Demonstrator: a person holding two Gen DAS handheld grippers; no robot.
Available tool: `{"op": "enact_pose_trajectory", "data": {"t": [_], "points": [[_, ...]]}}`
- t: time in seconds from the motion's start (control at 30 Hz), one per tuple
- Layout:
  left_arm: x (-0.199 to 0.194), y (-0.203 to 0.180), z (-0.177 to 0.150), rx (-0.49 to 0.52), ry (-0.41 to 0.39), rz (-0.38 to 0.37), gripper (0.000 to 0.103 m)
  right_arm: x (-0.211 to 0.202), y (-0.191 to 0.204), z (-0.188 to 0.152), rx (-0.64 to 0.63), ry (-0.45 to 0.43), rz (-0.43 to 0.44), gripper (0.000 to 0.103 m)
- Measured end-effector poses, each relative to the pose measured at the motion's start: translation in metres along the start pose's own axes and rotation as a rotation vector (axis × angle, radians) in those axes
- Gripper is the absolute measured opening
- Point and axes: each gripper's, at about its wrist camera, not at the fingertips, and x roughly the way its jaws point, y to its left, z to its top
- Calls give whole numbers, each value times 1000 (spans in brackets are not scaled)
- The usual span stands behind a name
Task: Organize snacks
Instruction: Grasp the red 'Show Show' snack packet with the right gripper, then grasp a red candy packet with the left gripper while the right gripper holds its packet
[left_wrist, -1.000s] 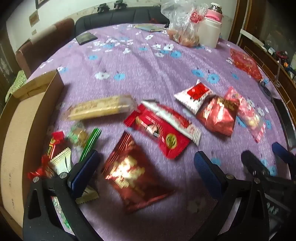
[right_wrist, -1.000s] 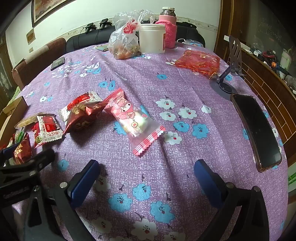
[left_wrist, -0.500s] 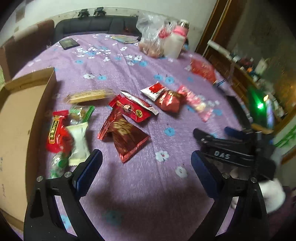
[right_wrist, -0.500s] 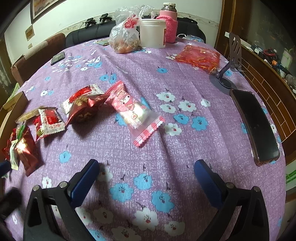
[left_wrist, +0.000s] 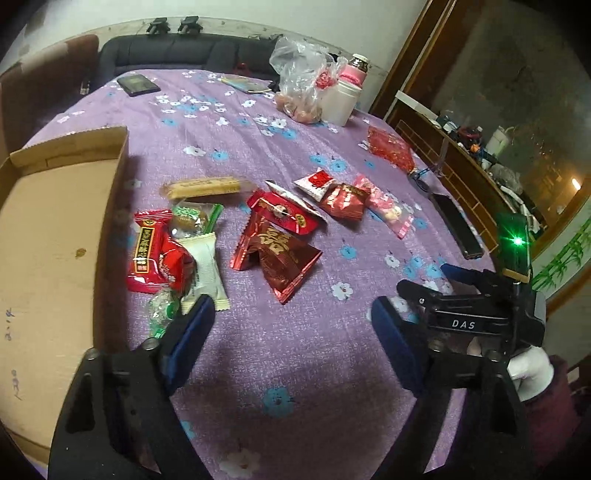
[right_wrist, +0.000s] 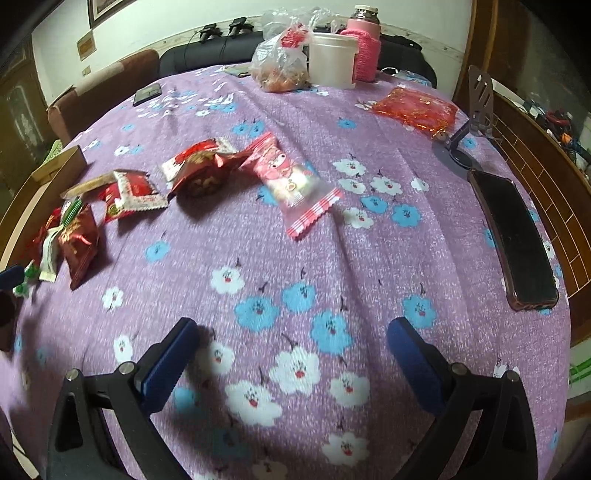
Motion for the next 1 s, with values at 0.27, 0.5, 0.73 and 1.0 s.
{"op": "enact_pose_trajectory", "data": {"t": [0.27,0.5,0.73,1.0], "points": [[-40,19,7,-60,-96,3,80,-39,60,18,-173,-155,200,82],[-66,49,5,-104,-115,68,80,-13,133,42,-292,-142,293,72],[-61,50,0,-75,-83,75,80,17,157,42,-304,-67,273,41],[-30,27,17,-2,-27,50,80,1,97,31,-128,-108,280,40]]}}
